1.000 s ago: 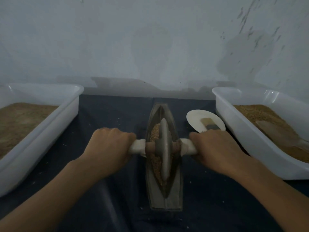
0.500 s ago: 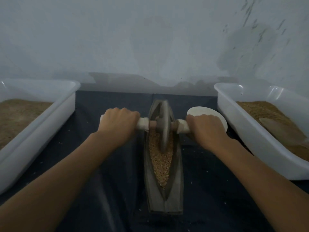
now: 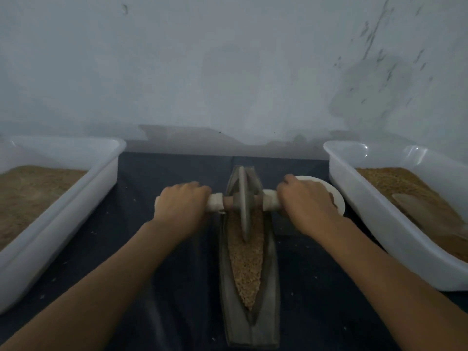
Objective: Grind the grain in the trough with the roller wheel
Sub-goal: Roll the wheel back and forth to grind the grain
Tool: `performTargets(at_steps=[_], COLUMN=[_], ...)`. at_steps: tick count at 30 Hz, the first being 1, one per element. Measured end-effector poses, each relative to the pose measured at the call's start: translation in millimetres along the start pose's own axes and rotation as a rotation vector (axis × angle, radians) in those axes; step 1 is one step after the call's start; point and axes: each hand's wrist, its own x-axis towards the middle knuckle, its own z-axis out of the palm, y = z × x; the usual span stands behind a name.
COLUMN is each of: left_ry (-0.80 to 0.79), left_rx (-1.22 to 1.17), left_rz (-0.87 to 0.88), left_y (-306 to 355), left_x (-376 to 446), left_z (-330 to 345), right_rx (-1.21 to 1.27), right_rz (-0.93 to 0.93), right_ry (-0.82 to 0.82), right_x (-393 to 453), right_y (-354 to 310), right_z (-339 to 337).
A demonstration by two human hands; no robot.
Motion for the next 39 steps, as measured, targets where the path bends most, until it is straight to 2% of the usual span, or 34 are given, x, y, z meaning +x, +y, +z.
performTargets(at_steps=[4, 8, 13, 15, 17, 21, 24, 27, 29, 32, 35, 39], left_ry=[-0.061, -0.083, 0.094, 0.088, 0.068, 0.027, 0.024, 0.032, 0.099, 0.176, 0.090, 0.098], left_rx=[0.013, 0.019, 0.052, 0.025, 0.035, 0.004, -0.011, -0.041, -0.024, -0.051, -0.014, 0.053], left_rz=[0.008, 0.119, 0.321, 0.295, 0.196, 0.070, 0.071, 0.073, 0.155, 0.282, 0.259, 0.130], left_y=[4.2, 6.0, 9.8, 9.2, 11.8, 9.5, 6.3, 5.9, 5.9, 3.1, -0.5, -0.7], left_x=[8.9, -24.6, -68.3, -67.7, -56.3, -17.5, -3.0, -20.8, -46.4, -75.1, -73.6, -39.3], left_z=[-7.7, -28.8, -44.9, -45.2, -34.4, -10.4, -5.0, -12.0, -19.8, -33.2, -30.0, -5.5], right_rx=[0.008, 0.103, 0.154, 0.167, 0.124, 0.028, 0.017, 0.051, 0.096, 0.148, 0.127, 0.038], right_rz=[-0.056, -0.156, -0.136, -0.083, -0.035, 0.032, -0.011, -0.052, -0.090, -0.096, -0.071, -0.008], right_ry=[0.076, 0.039, -0.017, -0.020, 0.003, 0.112, 0.155, 0.157, 0.127, 0.223, 0.216, 0.200], right_x=[1.4, -43.2, -87.5, -83.0, -68.7, -29.0, -10.5, -27.5, -56.9, -93.8, -92.8, -52.7], right_y=[7.4, 2.4, -11.1, -14.9, -17.6, -16.2, -11.2, -7.5, -8.8, -7.8, -0.3, 7.8], right_z=[4.6, -2.0, -22.8, -24.7, -17.9, 1.0, 0.5, -3.5, -7.5, -13.7, -12.1, 12.0])
